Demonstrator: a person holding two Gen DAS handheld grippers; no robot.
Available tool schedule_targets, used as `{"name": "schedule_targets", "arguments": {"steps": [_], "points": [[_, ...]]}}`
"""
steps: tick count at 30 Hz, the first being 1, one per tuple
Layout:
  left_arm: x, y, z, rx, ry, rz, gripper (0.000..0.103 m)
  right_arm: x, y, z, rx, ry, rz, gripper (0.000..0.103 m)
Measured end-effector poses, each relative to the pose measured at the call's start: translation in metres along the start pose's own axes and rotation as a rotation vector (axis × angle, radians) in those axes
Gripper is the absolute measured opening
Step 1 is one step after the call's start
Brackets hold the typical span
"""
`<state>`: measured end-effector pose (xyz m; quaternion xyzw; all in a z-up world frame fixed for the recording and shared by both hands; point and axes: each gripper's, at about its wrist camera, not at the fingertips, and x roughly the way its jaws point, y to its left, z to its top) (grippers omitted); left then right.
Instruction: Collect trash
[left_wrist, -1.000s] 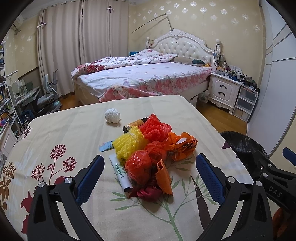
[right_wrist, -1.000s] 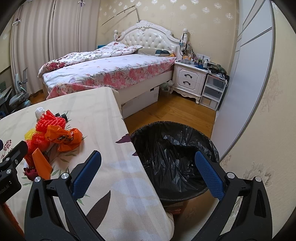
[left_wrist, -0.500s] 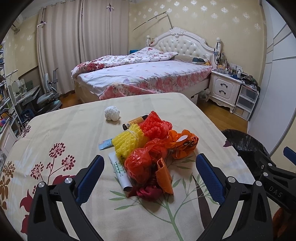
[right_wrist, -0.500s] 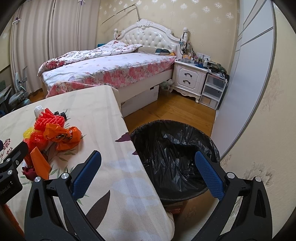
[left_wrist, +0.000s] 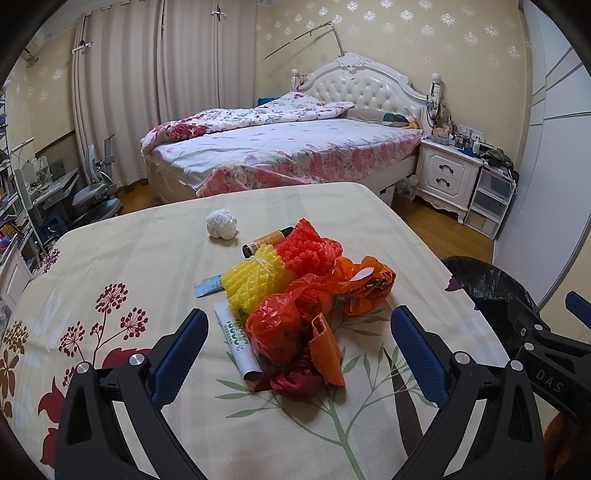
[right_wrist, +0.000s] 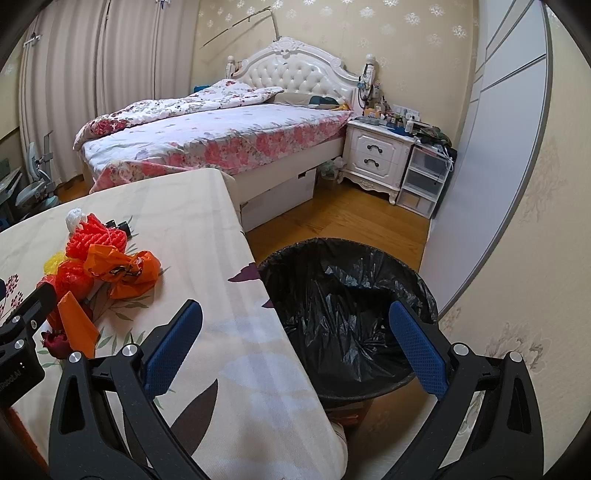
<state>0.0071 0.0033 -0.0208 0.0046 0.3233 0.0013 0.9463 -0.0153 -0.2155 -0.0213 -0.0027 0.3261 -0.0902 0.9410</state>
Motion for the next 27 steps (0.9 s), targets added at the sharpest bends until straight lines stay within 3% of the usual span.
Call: {"name": "schedule_targets", "arguments": {"steps": [27], "points": [[0.0025, -0.0002, -0.0007, 0.001, 0.005, -0.001, 0.097, 0.0031, 0.0019, -0.0011, -0.003, 0.005, -0.003, 0.099]]}}
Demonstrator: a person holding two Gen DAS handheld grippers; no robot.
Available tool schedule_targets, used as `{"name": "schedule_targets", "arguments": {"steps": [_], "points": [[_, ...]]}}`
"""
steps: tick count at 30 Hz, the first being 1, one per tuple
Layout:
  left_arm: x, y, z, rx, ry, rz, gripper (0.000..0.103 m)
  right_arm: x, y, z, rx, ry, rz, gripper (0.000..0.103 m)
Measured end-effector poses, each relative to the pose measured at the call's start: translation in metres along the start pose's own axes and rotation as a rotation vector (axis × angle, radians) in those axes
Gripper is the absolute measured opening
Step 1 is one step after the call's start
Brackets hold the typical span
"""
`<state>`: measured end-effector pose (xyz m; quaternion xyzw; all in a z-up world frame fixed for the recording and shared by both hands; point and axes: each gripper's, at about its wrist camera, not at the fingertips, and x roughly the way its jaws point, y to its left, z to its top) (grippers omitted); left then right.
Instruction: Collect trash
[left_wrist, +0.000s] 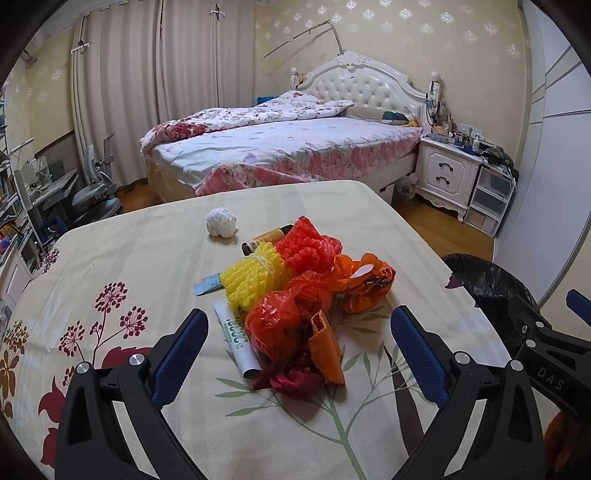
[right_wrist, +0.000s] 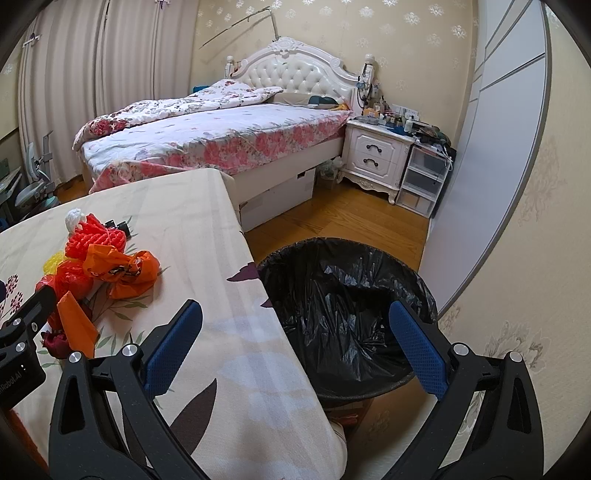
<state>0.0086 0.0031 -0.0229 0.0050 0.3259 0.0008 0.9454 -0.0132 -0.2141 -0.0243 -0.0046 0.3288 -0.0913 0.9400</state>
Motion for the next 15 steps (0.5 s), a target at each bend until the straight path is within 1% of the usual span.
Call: {"name": "schedule_targets", "arguments": {"steps": [10, 13, 15], "points": [[0.0, 0.0, 0.0, 0.0, 0.003, 0.0, 0.097, 0.001, 0.0, -0.001, -0.001, 0.001, 0.001, 0.099], [0.004, 0.001, -0.006, -0.002, 0.018, -0.005, 0.096, 0.003, -0.001, -0.004, -0.002, 0.004, 0.003, 0.099], [0.006, 0.004, -0.011, -0.003, 0.019, 0.008, 0.096, 0.005, 0.0, -0.004, -0.002, 0.008, 0.005, 0.099]]}}
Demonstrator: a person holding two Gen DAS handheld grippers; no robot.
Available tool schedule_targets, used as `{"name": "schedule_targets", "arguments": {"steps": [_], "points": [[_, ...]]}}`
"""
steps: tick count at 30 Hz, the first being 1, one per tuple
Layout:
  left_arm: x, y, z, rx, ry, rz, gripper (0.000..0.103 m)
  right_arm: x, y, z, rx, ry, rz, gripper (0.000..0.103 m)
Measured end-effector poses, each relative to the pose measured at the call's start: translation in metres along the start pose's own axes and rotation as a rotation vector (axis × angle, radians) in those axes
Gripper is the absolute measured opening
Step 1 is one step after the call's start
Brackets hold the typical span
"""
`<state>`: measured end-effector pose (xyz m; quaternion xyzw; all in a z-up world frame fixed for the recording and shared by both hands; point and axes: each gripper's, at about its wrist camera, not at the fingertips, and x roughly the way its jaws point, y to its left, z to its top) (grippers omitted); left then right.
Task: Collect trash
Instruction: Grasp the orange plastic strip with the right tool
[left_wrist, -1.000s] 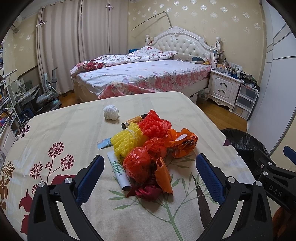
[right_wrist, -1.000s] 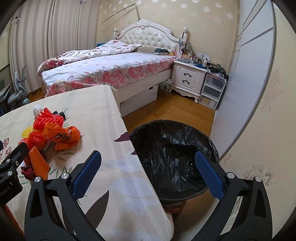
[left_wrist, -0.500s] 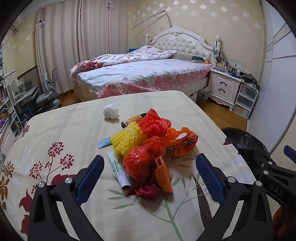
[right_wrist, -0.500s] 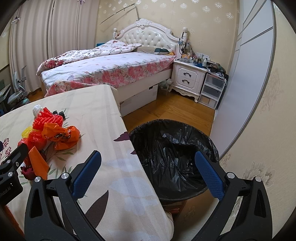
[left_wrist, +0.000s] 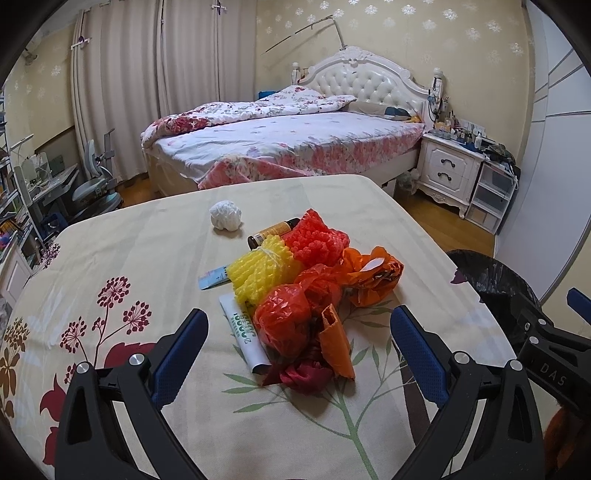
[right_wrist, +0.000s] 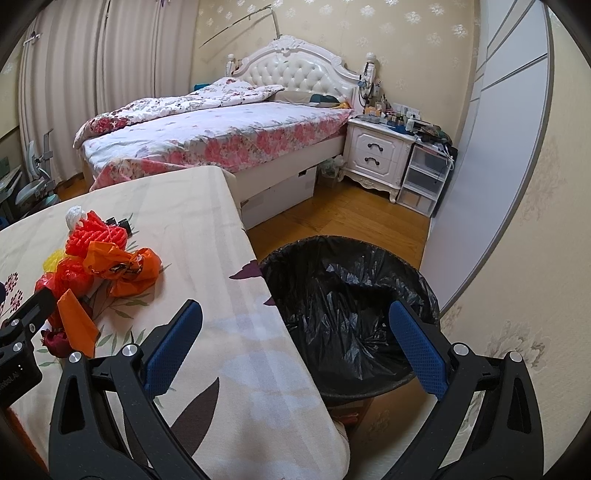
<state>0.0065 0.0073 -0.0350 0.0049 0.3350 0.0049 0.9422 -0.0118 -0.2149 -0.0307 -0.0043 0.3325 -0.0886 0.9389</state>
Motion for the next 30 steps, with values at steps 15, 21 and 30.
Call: {"name": "schedule_targets", "arguments": {"steps": [15, 21, 30], "points": [[-0.01, 0.058, -0.014, -0.04, 0.047, 0.073, 0.095, -0.008, 0.046, 0.004, -0.063, 0.032, 0.113, 0.098], [-0.015, 0.082, -0.014, -0.069, 0.056, 0.113, 0.078, -0.013, 0.084, 0.003, -0.13, 0.061, 0.206, 0.083], [-0.011, 0.117, -0.022, -0.133, 0.1, 0.131, 0.076, -0.022, 0.139, -0.003, -0.211, 0.08, 0.306, 0.071]]}}
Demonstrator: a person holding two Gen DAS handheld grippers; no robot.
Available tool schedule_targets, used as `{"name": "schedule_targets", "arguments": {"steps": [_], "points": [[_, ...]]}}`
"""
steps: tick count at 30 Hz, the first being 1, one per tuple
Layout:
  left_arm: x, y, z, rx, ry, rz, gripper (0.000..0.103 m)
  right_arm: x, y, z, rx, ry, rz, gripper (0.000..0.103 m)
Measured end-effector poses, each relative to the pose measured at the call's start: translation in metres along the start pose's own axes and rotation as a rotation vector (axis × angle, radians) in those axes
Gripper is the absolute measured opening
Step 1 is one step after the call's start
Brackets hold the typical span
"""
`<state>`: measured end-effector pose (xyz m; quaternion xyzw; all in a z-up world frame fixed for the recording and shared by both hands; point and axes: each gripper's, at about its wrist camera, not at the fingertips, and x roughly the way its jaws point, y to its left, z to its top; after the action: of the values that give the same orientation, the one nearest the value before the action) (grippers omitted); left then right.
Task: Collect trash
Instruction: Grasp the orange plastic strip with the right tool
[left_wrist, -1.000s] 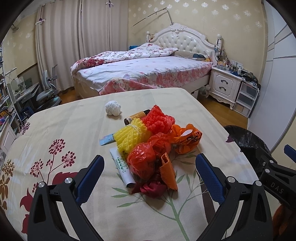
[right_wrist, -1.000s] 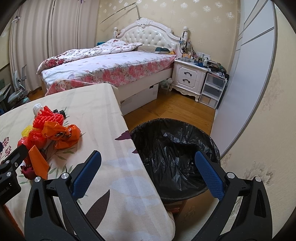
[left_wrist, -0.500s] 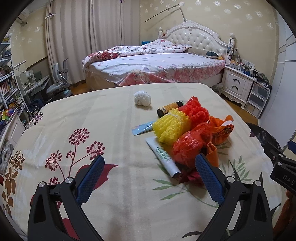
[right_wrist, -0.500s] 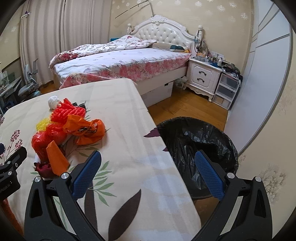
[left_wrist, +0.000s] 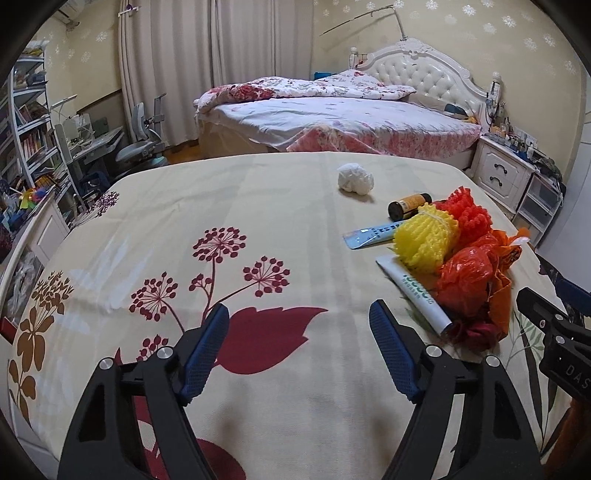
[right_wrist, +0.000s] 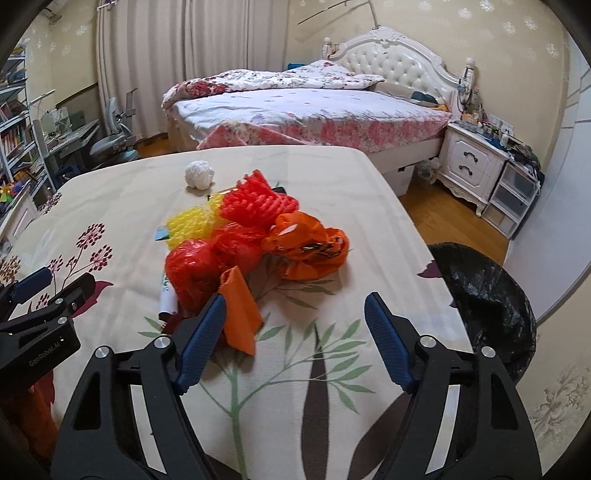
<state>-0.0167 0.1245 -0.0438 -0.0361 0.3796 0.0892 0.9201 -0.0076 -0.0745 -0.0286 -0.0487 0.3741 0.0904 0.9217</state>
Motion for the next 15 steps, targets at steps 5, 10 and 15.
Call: {"name": "schedule_targets", "arguments": {"steps": [5, 10, 15], "points": [[0.002, 0.012, -0.004, -0.017, 0.015, 0.003, 0.076, 0.011, 0.014, 0.002, -0.011, 0.035, 0.031, 0.058], [0.007, 0.018, -0.003, -0.03, 0.028, -0.008, 0.076, 0.018, 0.018, 0.002, -0.002, 0.059, 0.056, 0.029], [0.008, 0.013, 0.0, -0.03, 0.03, -0.032, 0.076, 0.02, 0.011, -0.001, 0.004, 0.074, 0.049, 0.015]]}}
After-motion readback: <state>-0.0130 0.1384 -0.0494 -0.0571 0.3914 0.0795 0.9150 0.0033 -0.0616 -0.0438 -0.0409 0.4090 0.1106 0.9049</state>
